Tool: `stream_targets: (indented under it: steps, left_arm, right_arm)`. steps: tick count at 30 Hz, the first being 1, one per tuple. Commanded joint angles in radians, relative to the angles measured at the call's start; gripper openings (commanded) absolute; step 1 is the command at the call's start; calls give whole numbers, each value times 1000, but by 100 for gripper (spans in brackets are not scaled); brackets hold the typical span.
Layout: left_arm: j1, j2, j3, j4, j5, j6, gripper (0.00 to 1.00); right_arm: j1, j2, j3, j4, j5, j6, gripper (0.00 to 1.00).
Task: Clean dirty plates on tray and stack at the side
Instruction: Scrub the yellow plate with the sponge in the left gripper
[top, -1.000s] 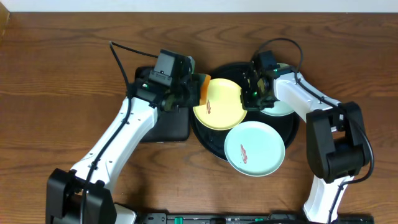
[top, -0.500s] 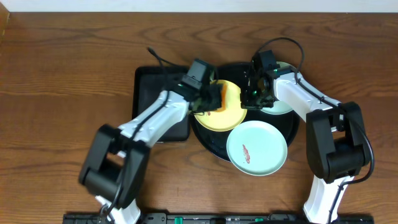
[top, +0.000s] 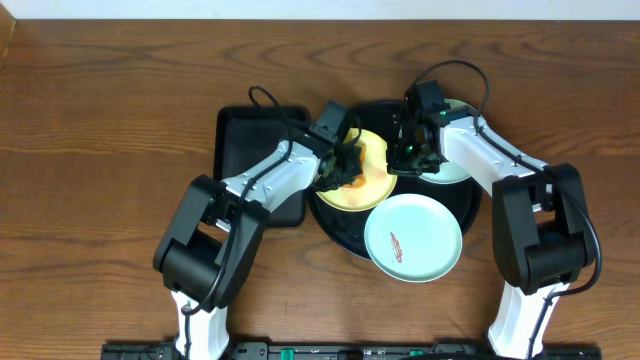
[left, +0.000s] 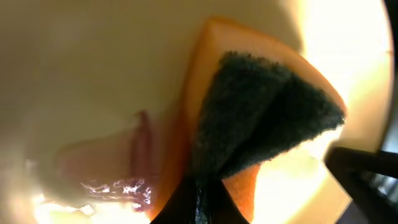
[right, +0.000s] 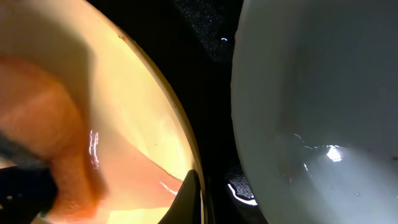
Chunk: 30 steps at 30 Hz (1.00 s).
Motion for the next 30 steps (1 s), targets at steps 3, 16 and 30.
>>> stream_targets:
  steps: [3, 16, 30]
  left_arm:
    - [13, 54, 13, -198, -406, 63, 8]
    - [9, 71, 31, -159, -170, -17, 7]
    - [-31, 121, 31, -2, 73, -15, 7]
  right_arm:
    - [23, 24, 3, -5, 33, 7, 1]
    - [23, 24, 3, -16, 33, 22, 1]
    - [24, 24, 3, -21, 32, 25, 1]
